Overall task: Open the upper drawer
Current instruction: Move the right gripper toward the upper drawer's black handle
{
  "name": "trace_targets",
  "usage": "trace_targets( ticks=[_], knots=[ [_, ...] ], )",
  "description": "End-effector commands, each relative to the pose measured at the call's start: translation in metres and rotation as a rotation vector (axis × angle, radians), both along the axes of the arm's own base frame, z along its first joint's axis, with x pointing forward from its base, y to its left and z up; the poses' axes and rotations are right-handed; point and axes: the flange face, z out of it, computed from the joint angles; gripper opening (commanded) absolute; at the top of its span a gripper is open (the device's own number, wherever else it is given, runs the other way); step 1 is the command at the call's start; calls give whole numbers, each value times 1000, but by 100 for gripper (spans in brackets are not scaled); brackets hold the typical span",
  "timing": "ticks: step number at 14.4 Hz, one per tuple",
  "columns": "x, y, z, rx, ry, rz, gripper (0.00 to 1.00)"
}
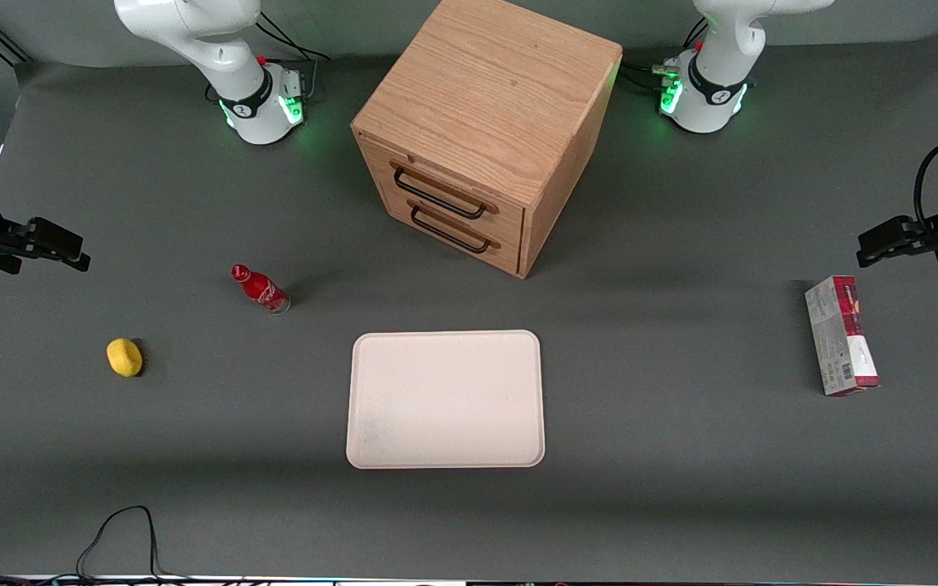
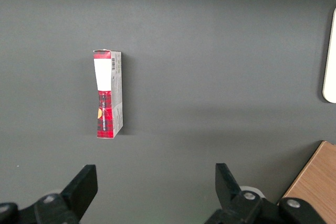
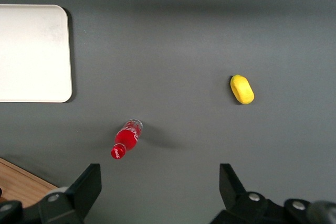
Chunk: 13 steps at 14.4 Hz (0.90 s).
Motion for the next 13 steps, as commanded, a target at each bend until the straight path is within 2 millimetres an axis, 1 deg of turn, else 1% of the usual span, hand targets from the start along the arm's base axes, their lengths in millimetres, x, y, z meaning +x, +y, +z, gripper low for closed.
trace_targets(
  ticks=[1, 3, 4, 5, 6, 8, 9, 11, 13],
  knots=[
    [0, -2, 6, -2, 1, -23, 100],
    [1, -1, 9, -3, -7, -15, 100],
    [5, -1, 12, -4, -14, -15, 100],
    [10, 2, 10, -6, -14, -15, 100],
    [12, 4, 16, -5, -28, -12, 100],
    [22, 16, 12, 6, -27, 8, 100],
    [26, 28, 11, 14, -29, 31, 100],
    [37, 65, 12, 39, -41, 86, 100],
    [42, 115, 7, 70, -38, 160, 100]
  ],
)
